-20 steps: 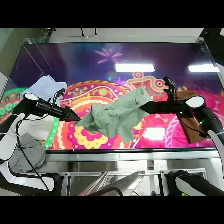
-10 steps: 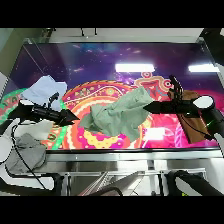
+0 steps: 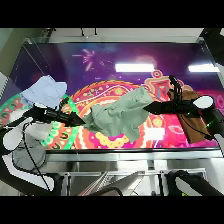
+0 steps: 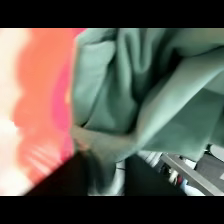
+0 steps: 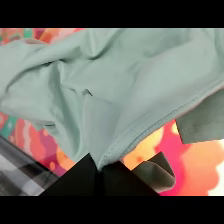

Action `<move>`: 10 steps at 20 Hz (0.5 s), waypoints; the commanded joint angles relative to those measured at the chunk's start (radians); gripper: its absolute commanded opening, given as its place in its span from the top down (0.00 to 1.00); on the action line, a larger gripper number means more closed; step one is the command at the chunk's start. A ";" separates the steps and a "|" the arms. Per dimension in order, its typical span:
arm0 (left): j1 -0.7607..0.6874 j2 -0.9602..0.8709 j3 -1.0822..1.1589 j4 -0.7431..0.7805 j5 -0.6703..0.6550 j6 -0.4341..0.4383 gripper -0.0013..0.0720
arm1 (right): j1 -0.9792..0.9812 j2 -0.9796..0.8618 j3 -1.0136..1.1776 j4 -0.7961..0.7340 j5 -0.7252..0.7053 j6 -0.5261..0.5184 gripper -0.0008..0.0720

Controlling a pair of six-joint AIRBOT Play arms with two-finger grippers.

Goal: Fold the shirts.

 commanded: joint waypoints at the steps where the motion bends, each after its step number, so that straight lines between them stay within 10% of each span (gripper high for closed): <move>1: -0.035 -0.019 0.068 -0.027 -0.061 0.016 0.96 | 0.000 0.001 0.000 0.000 0.013 0.001 0.96; 10: 0.051 0.329 0.075 -0.048 -0.271 -0.082 0.96 | -0.095 0.110 0.202 -0.015 0.066 0.004 0.97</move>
